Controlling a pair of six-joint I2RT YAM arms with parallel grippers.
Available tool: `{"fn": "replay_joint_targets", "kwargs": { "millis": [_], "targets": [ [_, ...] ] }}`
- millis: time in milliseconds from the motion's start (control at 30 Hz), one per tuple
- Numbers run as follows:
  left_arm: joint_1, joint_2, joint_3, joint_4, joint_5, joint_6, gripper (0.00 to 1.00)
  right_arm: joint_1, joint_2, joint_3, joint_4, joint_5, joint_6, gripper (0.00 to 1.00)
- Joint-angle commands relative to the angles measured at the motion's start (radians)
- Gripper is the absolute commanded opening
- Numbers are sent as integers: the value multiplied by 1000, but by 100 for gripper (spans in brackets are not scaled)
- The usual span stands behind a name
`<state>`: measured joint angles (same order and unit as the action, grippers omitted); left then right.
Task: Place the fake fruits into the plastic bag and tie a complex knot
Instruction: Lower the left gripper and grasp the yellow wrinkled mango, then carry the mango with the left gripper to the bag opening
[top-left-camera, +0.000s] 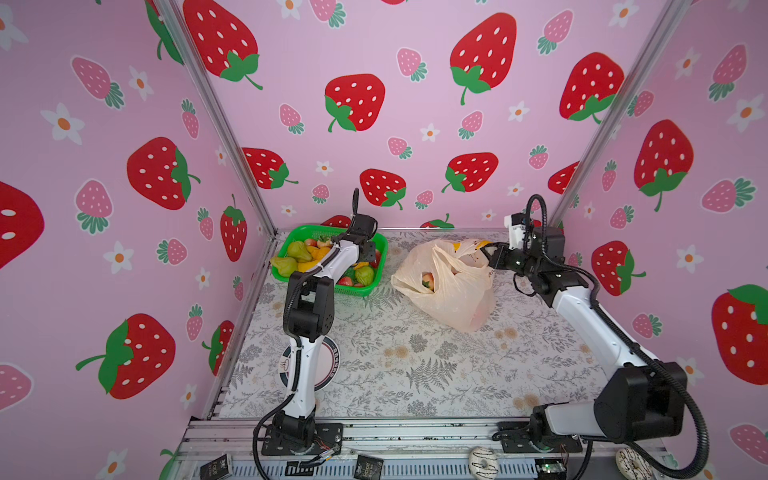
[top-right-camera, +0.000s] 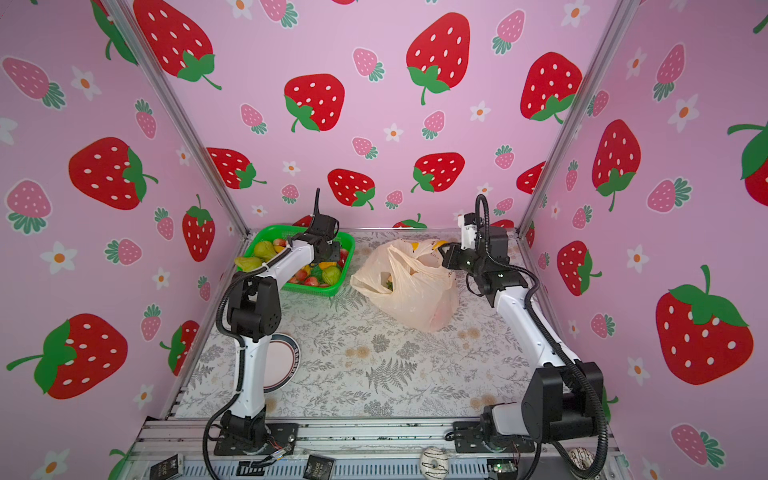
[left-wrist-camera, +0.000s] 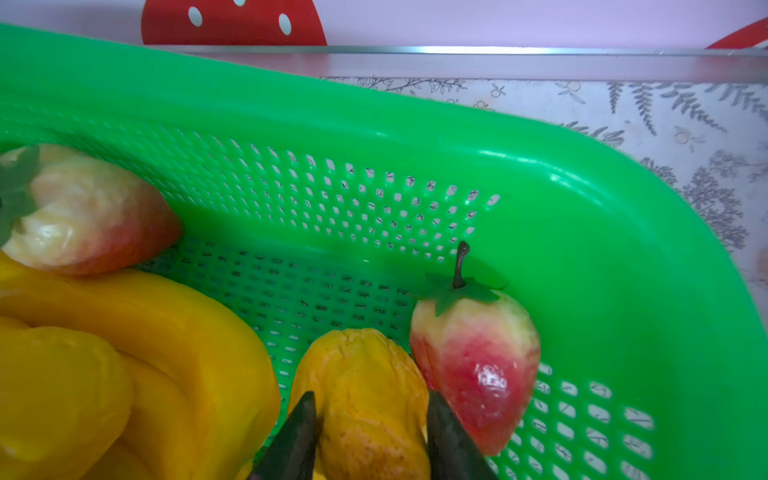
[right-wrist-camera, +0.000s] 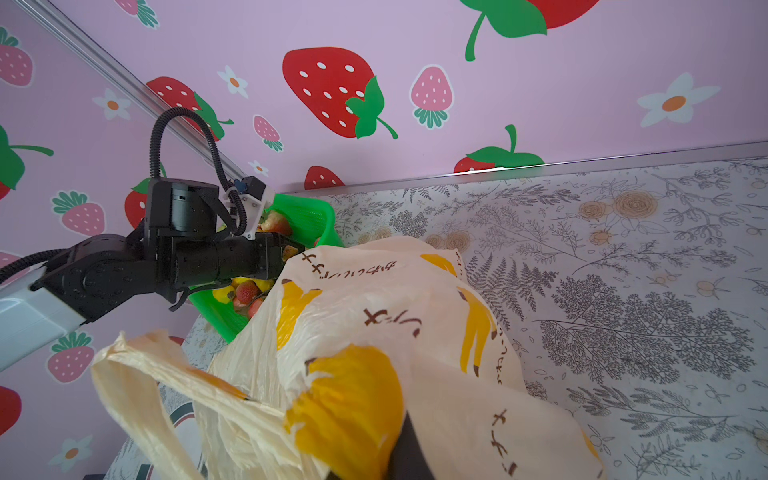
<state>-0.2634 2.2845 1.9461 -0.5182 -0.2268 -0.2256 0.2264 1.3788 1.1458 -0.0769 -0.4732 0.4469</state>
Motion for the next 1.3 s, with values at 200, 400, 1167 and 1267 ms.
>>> {"fn": "replay_joint_targets", "kwargs": {
  "millis": [200, 400, 1167, 1267],
  "targets": [
    [0, -15, 39, -28, 10, 11, 30, 3, 1, 32, -10, -11, -10, 8],
    [-24, -133, 0, -15, -8, 19, 23, 2, -3, 30, -9, -18, -7, 8],
    [-399, -708, -446, 274, 182, -115, 17, 2, -1, 13, 22, -36, -6, 7],
    [-415, -669, -422, 293, 267, -145, 16, 2, -12, 6, 22, -29, -5, 7]
  ]
}}
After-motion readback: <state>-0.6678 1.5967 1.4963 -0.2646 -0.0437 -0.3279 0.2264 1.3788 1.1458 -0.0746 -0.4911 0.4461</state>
